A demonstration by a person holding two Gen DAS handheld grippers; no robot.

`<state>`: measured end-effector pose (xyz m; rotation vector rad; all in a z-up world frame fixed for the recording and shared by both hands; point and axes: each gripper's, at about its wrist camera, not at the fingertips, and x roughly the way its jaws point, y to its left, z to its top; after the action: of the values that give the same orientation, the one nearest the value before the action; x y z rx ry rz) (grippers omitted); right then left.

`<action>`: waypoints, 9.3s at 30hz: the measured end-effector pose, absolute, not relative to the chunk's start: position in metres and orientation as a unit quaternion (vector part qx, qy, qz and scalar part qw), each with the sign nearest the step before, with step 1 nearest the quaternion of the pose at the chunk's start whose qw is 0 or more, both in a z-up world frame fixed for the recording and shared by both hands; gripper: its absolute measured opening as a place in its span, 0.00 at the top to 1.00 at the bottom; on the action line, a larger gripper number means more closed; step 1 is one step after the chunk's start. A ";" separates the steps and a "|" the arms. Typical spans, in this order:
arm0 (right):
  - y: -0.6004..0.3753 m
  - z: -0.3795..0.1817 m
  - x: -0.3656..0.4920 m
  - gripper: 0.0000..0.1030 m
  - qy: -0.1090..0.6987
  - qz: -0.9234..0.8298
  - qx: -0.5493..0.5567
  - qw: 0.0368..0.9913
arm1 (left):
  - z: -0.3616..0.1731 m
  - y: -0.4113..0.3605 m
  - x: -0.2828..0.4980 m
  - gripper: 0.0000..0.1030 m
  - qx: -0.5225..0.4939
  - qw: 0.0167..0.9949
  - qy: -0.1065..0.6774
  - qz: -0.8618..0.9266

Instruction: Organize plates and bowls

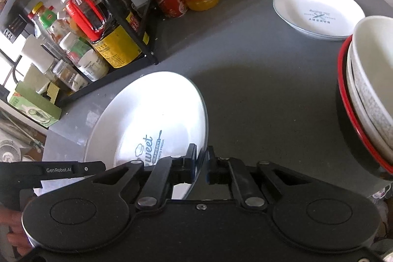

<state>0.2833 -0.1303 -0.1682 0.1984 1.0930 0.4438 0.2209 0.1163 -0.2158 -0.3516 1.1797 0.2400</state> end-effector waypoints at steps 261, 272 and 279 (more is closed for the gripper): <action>-0.181 -0.098 0.301 0.91 0.483 0.377 0.068 0.788 | -0.130 0.036 0.174 0.87 -0.292 0.825 0.443 0.192; -0.154 -0.120 0.293 0.91 0.508 0.356 0.060 0.782 | -0.152 0.070 0.174 0.87 -0.287 0.818 0.468 0.173; -0.141 -0.135 0.294 0.91 0.526 0.329 0.059 0.782 | -0.178 0.086 0.183 0.87 -0.294 0.802 0.494 0.163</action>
<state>0.2937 -0.1405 -0.1354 0.1278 1.1363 0.7103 0.1828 0.0856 -0.1784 -0.6298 1.0583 0.3492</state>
